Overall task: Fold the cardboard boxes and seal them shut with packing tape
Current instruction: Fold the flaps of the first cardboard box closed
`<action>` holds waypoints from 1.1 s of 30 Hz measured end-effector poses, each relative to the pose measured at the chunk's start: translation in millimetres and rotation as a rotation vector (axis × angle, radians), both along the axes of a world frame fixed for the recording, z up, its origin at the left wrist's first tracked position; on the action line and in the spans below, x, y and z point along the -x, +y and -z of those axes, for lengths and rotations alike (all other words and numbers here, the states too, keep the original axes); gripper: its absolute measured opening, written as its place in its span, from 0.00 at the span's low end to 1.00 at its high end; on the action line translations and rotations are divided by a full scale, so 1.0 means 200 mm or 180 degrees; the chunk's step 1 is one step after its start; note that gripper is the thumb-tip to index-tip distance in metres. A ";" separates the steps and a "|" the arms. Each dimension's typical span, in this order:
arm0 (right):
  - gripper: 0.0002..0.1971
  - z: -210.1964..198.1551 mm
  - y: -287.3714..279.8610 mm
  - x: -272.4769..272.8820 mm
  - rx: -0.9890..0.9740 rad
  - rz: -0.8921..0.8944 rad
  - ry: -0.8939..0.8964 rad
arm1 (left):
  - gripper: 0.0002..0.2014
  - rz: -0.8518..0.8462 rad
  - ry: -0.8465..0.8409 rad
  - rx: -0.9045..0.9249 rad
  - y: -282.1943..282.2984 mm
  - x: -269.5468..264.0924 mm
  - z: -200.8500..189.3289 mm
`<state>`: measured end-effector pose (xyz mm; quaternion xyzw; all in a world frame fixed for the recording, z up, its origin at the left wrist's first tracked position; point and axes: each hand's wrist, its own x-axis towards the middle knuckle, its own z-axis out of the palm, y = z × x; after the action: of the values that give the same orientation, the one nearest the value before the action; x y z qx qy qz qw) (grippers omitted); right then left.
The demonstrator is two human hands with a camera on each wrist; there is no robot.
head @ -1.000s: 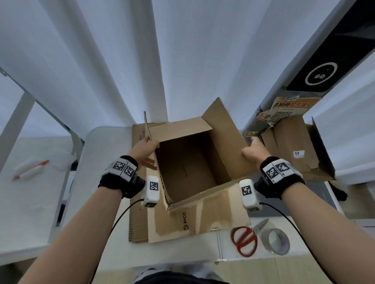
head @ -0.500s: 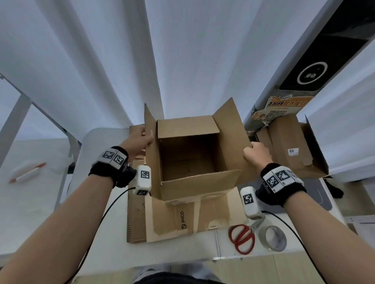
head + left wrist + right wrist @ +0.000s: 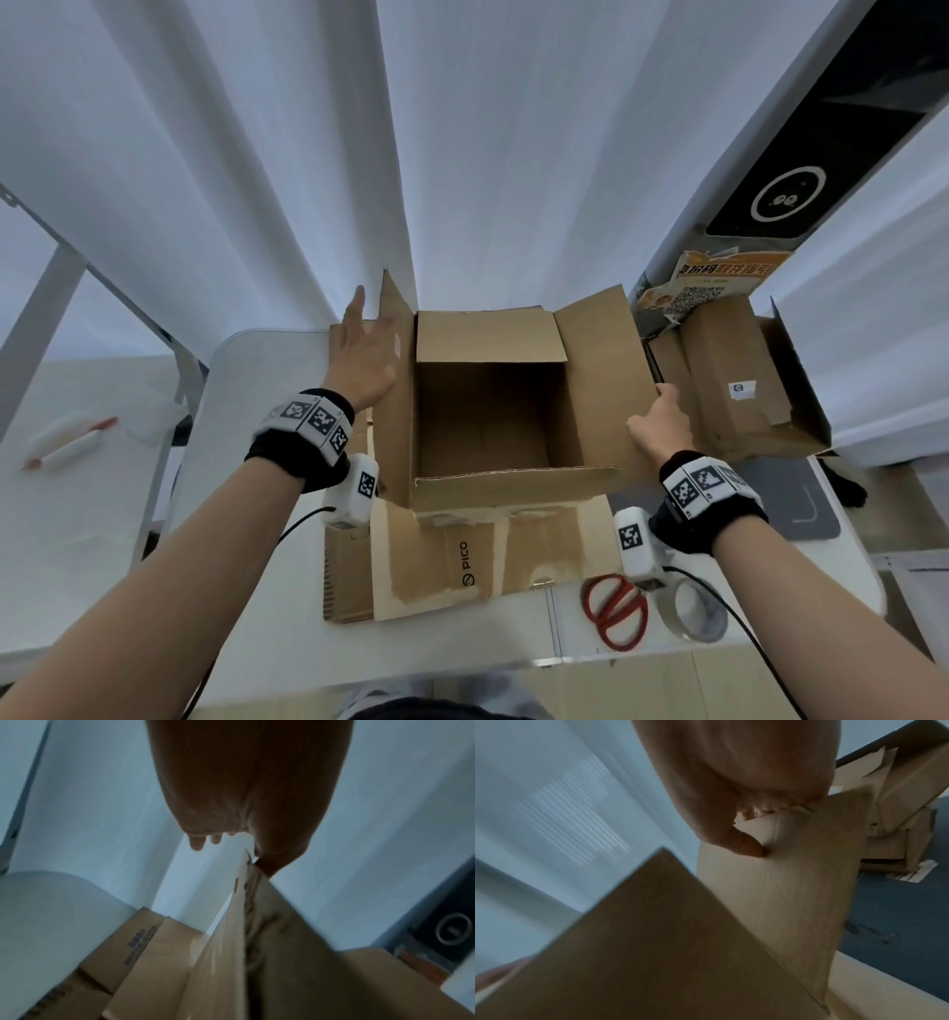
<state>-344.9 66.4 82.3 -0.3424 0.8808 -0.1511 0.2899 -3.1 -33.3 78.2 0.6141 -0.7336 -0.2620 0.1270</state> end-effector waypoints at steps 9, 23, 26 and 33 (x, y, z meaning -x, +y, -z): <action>0.39 0.04 0.02 -0.09 0.1189 -0.1143 0.1676 | 0.40 0.0698 -0.0318 -0.0436 0.02 0.10 -0.03; 0.15 -0.05 0.06 -0.24 -0.0615 -0.2534 -0.0498 | 0.68 0.1328 -0.0604 -0.1025 0.01 0.24 -0.06; 0.16 -0.02 0.03 -0.25 -0.0308 -0.2015 -0.0158 | 0.71 0.1434 -0.0703 -0.1006 0.01 0.25 -0.06; 0.32 0.11 0.02 -0.33 -0.0218 -0.1558 0.0333 | 0.54 0.1573 -0.0888 -0.0798 0.02 0.25 -0.05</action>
<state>-278.0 70.7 61.0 -0.5428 0.7901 -0.0285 0.2834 -53.7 -28.8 88.0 0.4580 -0.8330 -0.2866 -0.1192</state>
